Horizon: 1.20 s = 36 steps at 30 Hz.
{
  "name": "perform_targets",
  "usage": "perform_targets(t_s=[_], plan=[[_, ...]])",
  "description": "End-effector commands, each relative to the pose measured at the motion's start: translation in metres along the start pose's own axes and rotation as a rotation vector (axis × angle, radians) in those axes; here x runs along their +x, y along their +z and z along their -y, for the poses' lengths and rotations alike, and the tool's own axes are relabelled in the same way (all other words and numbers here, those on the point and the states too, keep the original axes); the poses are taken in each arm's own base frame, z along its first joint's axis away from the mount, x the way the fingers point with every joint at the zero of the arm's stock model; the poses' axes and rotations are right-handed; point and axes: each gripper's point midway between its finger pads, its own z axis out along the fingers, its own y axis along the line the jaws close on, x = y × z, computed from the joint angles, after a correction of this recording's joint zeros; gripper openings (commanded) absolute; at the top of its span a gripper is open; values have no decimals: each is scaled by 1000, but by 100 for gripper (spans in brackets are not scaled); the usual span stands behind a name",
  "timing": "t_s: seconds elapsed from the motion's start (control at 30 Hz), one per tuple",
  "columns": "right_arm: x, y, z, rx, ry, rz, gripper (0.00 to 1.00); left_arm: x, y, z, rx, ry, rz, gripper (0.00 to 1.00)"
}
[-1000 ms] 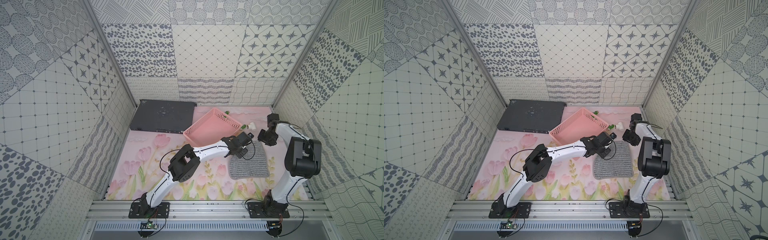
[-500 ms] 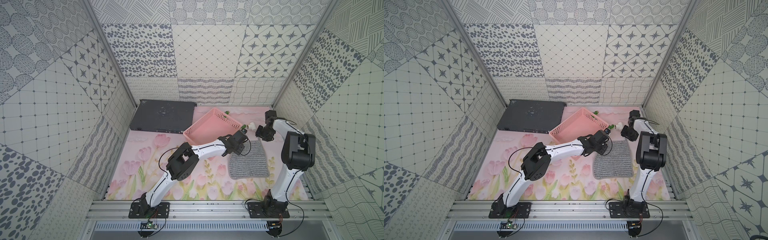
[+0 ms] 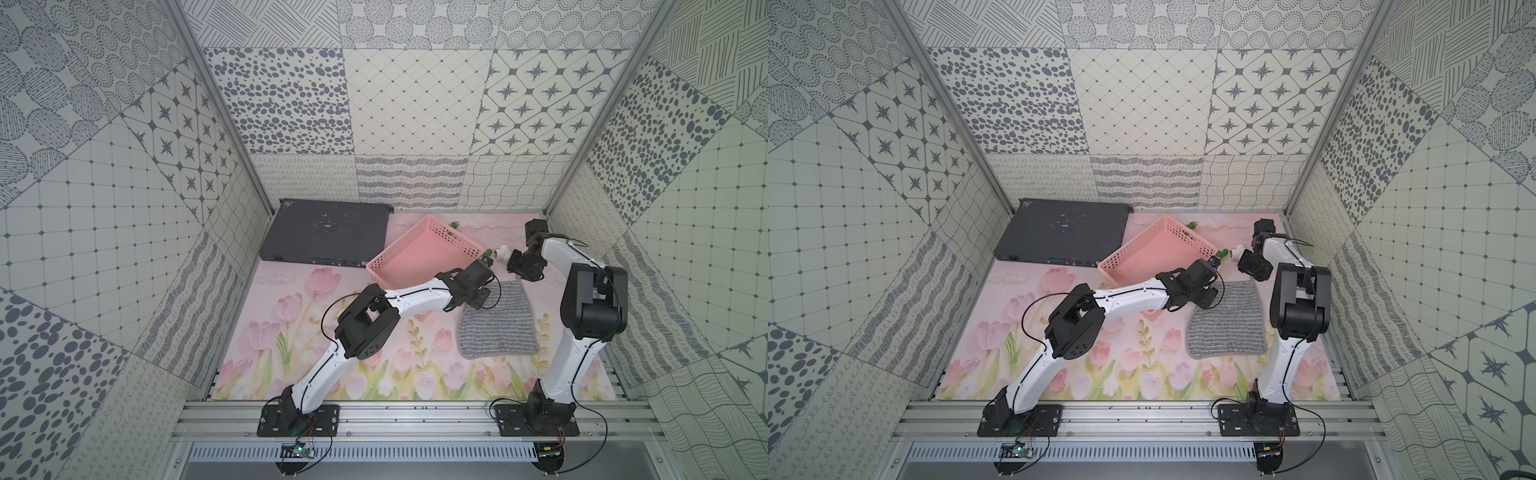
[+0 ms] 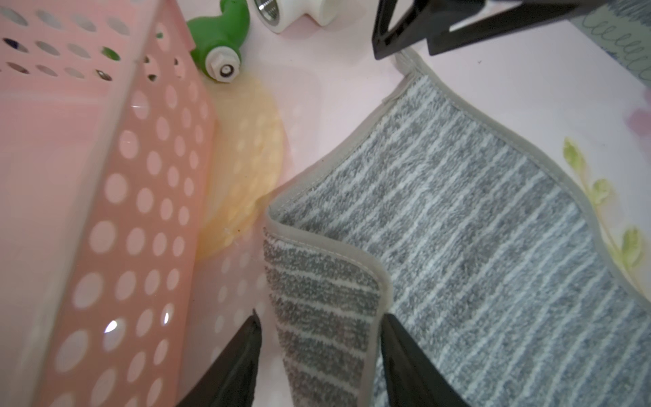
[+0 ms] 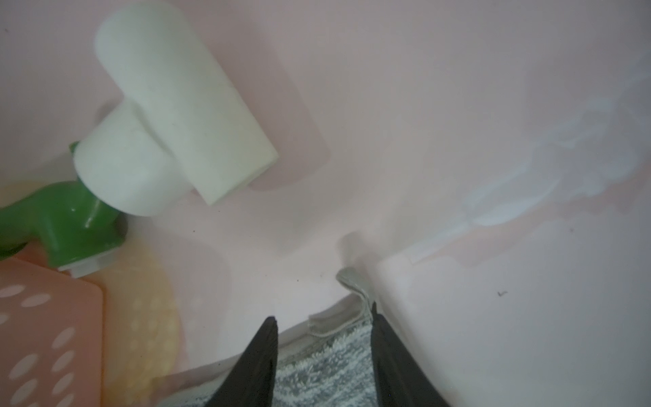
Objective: Fold the square dishcloth
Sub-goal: Flatten out the cleaning item at the center of the board.
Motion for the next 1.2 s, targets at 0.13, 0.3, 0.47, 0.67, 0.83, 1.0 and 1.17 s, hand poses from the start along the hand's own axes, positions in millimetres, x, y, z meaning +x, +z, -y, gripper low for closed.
perform_targets(t_s=[0.13, 0.3, 0.47, 0.67, 0.83, 1.0, 1.17], plan=[[-8, 5, -1, 13, -11, 17, 46, 1, 5, 34, 185, 158, 5, 56], [-7, 11, -1, 21, -11, 4, 45, -1, 6, 37, 165, 226, 19, 61], [-6, 15, -1, 20, -15, -3, 45, -8, 11, 20, 54, 200, 14, 61], [-8, 14, -1, 18, -20, 2, 45, -16, 12, 5, -39, 171, 40, 57], [-10, 12, -2, 15, -24, 9, 45, -17, 10, -3, -73, 170, 34, 53], [-13, 11, -1, 26, -22, 18, 46, -14, 8, -7, -84, 169, 21, 49], [-14, 15, 0, 38, -13, 17, 46, -12, 6, -10, -83, 167, 14, 38]])
